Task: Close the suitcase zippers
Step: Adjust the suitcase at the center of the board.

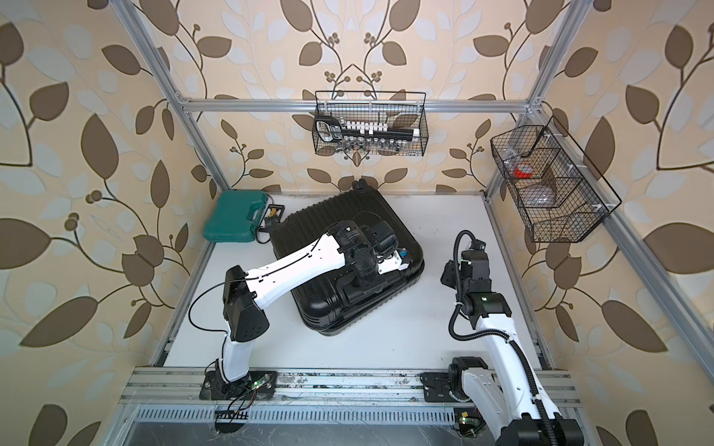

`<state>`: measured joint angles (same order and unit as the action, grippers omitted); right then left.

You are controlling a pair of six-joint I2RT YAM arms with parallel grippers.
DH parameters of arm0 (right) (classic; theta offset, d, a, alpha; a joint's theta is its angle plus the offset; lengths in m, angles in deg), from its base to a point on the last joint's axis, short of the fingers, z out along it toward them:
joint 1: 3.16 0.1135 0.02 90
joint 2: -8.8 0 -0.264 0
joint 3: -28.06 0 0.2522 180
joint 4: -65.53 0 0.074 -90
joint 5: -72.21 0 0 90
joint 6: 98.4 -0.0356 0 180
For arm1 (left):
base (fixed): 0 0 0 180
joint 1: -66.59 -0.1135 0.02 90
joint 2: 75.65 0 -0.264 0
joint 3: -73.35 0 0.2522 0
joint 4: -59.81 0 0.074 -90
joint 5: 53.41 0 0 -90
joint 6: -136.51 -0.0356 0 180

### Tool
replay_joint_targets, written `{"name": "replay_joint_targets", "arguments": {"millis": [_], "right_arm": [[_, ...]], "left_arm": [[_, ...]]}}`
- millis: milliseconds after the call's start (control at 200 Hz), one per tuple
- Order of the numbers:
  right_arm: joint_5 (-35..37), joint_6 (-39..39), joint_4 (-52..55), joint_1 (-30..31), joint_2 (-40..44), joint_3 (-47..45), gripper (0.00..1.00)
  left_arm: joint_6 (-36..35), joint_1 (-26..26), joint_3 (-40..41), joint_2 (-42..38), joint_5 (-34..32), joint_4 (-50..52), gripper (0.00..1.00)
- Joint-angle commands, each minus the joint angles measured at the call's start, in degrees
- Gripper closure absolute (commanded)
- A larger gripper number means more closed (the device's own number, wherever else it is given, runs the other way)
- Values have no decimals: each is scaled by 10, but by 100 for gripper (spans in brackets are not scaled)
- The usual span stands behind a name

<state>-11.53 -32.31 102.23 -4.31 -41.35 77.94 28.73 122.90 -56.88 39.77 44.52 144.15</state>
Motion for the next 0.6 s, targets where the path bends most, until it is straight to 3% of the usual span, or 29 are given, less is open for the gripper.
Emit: {"name": "replay_joint_targets", "arguments": {"millis": [0,190,325,460,525,595], "right_arm": [[-17,13,-2,-6,-6,15,47],[-33,17,-4,-10,-18,15,47],[-59,18,-9,-10,-17,8,46],[-116,20,-26,-10,-12,-11,45],[-148,19,-40,-10,-9,-26,45],[-182,18,-56,-10,-5,-42,44]], "left_arm": [[-209,17,18,-29,91,2,91],[-365,13,128,-109,84,-84,90],[-409,-19,109,-105,100,-75,88],[-436,-42,83,-84,95,-61,78],[-430,-51,69,-78,93,-65,65],[-428,-54,39,-68,98,-48,58]]}}
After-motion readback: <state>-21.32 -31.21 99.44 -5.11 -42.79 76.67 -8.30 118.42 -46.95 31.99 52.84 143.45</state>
